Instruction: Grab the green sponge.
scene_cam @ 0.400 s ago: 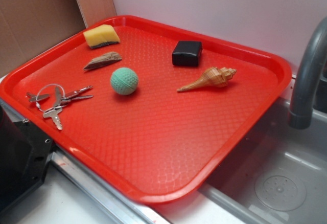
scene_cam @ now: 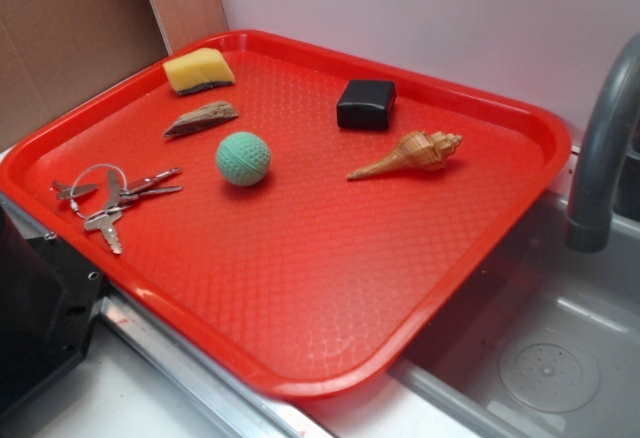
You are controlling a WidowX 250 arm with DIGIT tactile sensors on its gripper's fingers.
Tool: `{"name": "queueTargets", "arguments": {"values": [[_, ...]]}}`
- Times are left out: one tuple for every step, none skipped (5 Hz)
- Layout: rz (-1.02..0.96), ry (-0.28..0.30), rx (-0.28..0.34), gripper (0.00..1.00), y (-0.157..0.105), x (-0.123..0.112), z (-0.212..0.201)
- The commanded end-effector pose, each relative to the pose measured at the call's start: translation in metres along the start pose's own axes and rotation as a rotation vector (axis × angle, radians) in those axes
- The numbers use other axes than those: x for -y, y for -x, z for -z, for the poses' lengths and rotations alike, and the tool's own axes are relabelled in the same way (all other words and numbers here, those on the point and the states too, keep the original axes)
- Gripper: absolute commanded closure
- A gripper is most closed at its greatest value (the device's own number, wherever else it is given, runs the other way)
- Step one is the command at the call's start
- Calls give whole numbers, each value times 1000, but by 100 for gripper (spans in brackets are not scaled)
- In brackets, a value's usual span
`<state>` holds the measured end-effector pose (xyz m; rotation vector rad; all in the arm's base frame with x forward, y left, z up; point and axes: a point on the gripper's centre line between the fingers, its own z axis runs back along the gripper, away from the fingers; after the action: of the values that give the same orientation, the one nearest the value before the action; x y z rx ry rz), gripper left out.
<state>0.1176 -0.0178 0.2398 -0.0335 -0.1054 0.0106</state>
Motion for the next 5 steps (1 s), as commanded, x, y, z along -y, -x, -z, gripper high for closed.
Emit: {"name": "queueTargets", "arguments": {"values": [[-106, -29, -34, 0, -77, -76, 17], [83, -24, -102, 0, -115, -113, 44], [272, -36, -122, 0, -127, -130, 69], [483, -68, -95, 0, -135, -151, 85], [644, -9, -89, 0, -139, -156, 106]]}}
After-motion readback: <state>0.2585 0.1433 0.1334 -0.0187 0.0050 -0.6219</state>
